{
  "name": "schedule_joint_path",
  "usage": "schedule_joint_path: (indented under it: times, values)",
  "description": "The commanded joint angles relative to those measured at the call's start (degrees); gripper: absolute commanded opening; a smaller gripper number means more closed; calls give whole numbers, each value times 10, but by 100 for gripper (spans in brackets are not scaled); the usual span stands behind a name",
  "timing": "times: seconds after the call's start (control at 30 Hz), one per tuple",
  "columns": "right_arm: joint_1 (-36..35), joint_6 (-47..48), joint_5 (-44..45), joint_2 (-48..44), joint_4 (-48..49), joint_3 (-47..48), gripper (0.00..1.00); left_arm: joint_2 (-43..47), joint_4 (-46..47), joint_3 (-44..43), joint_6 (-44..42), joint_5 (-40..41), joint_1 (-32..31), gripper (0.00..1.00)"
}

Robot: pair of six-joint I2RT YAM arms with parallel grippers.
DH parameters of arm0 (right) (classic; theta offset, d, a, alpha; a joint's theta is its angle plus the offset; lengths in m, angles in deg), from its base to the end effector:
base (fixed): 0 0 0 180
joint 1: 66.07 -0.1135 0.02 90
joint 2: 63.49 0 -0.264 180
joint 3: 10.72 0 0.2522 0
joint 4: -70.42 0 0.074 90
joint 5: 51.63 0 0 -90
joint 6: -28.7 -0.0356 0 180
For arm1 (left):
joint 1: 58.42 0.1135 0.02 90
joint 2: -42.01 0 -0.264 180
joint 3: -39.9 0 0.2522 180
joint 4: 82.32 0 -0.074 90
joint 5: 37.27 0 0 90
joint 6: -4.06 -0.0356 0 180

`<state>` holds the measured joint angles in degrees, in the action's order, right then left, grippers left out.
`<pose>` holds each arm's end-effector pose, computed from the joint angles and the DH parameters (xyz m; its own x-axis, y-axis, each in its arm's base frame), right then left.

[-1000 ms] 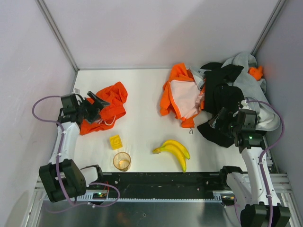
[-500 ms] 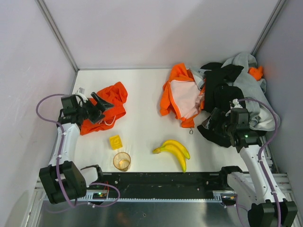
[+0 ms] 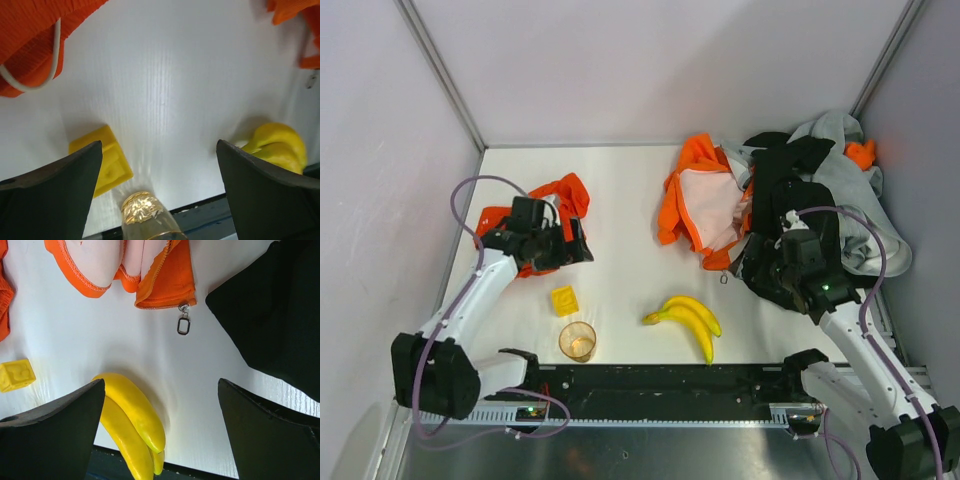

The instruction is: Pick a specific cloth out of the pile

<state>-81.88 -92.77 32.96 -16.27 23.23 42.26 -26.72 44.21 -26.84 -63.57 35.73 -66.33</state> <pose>0.1662 0.0505 0.2602 -0.7201 0.3362 -0.6069 0.0430 0.8947 0.4446 0.2338 -0.0430 0.2618 -0.8671 -0.2470 -0.4327 -0.0370 0.8980 -0.4385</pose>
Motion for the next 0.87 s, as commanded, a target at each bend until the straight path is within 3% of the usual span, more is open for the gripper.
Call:
schedule_joint_path:
  times: [0.0, 0.13, 0.4, 0.83]
  values:
    - [-29, -15, 60, -16, 3, 1, 99, 57, -64, -26, -30, 212, -83, 100]
    - [-49, -19, 92, -36, -4, 1, 99, 115, -68, -17, -28, 289, -142, 100]
    - [-65, -14, 123, -102, 7, 1, 99, 229, -62, -16, -37, 309, -158, 100]
    - [-69, -6, 143, -134, 10, 0, 99, 328, 0, 5, -65, 236, -158, 100]
